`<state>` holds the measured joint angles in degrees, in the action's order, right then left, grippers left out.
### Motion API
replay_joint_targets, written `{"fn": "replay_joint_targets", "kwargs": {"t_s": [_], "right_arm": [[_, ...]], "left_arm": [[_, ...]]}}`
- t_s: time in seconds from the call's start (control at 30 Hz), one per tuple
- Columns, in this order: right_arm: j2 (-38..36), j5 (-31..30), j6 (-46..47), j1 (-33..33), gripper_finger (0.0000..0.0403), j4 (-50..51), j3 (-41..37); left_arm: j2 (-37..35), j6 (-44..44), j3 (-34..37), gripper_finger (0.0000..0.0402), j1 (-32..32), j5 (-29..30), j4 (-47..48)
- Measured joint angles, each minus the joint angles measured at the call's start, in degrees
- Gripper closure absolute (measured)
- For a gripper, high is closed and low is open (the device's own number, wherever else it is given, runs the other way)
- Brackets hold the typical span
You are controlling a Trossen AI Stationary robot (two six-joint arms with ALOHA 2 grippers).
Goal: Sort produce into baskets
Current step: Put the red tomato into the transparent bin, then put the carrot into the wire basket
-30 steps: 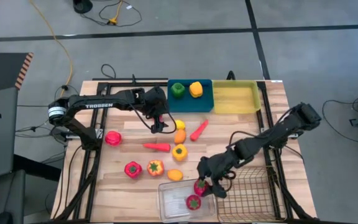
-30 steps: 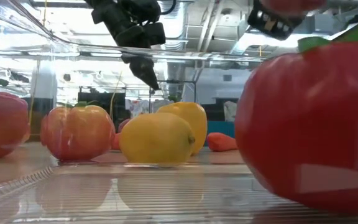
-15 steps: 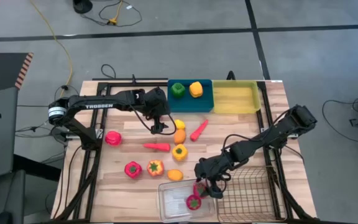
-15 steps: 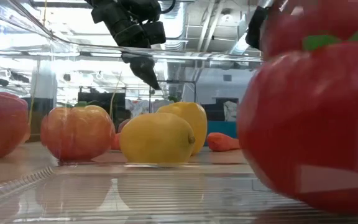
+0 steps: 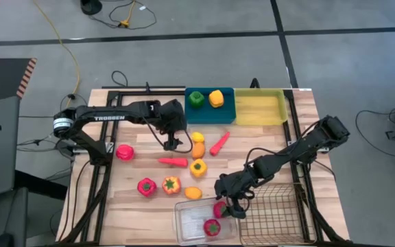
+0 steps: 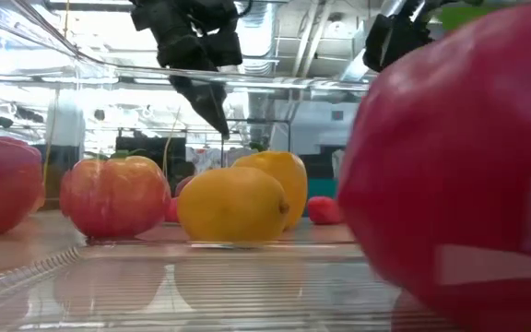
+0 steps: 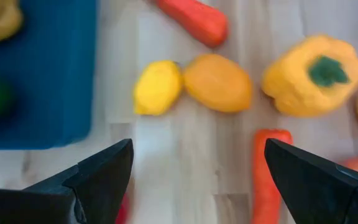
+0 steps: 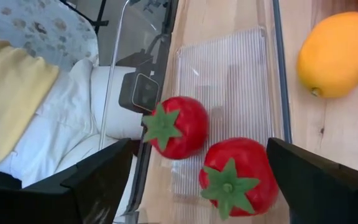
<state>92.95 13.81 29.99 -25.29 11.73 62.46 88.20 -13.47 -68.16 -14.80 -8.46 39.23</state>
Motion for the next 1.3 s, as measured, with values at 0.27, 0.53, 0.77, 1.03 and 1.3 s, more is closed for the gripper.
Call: {"fn": "replay_joint_targets", "kwargs": {"t_s": [0.27,0.53,0.77,1.03,1.3], "right_arm": [[-2.78,2.87,0.03,2.25,0.0009,1.49,0.0],[-10.84,2.76,-4.34,5.4,0.0009,4.09,0.07],[-15.99,-1.32,-14.2,8.72,0.0009,6.53,0.07],[-16.56,-2.04,-18.42,13.63,0.0009,6.48,0.07],[-12.97,-2.09,-18.44,16.92,0.001,5.86,0.07]], "left_arm": [[0.0,-0.96,0.0,0.0052,7.02,2.58,0.8],[0.0,3.96,6.13,0.0052,9.79,5.96,-4.65],[0.0,7.65,12.73,0.0052,10.02,4.39,-10.7],[0.0,8.39,18.14,0.0052,11.5,4.37,-10.64],[0.0,9.57,23.37,0.0053,11.93,4.76,-15.72]]}}
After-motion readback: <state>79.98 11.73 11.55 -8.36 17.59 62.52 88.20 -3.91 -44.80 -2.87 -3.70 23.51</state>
